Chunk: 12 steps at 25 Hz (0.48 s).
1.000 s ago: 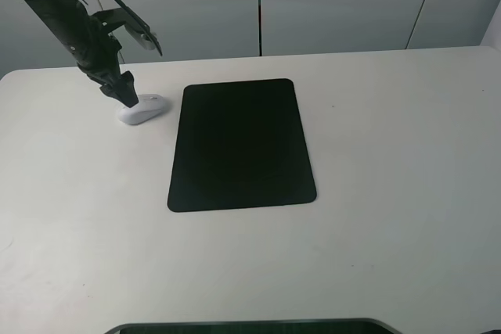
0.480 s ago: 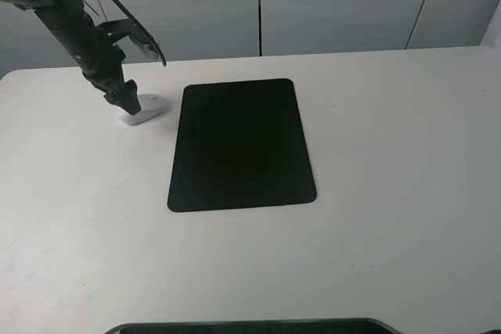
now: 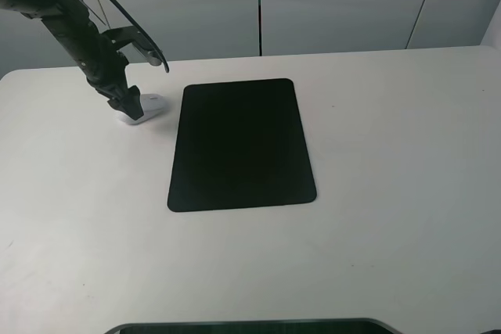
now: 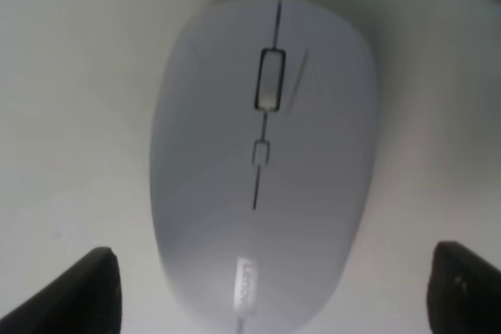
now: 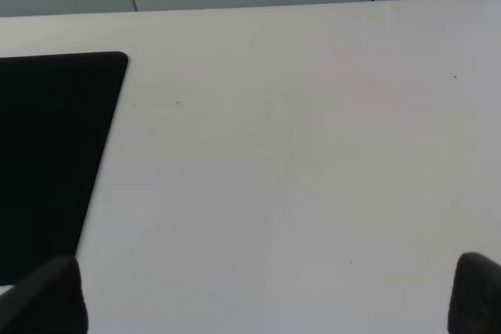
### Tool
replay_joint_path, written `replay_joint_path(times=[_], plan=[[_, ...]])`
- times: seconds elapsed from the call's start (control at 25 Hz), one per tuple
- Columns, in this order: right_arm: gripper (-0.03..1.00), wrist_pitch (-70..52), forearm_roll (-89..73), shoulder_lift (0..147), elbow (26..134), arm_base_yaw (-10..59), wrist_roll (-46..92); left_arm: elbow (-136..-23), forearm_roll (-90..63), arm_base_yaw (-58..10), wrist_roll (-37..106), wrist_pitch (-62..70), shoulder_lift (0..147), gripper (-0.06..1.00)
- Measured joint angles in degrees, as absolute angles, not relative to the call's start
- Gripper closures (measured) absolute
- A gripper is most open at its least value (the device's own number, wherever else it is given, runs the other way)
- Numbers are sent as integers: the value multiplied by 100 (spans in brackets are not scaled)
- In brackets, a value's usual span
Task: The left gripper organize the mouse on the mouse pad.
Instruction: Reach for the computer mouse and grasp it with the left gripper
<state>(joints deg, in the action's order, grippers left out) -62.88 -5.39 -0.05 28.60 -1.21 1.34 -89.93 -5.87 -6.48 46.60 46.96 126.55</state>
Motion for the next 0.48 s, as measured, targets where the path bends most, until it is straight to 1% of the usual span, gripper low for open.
replay_joint_path(times=[0.48], plan=[[27, -6288, -539, -5, 2860, -121, 134, -8993, -598, -648, 4796, 4404, 12860, 20]])
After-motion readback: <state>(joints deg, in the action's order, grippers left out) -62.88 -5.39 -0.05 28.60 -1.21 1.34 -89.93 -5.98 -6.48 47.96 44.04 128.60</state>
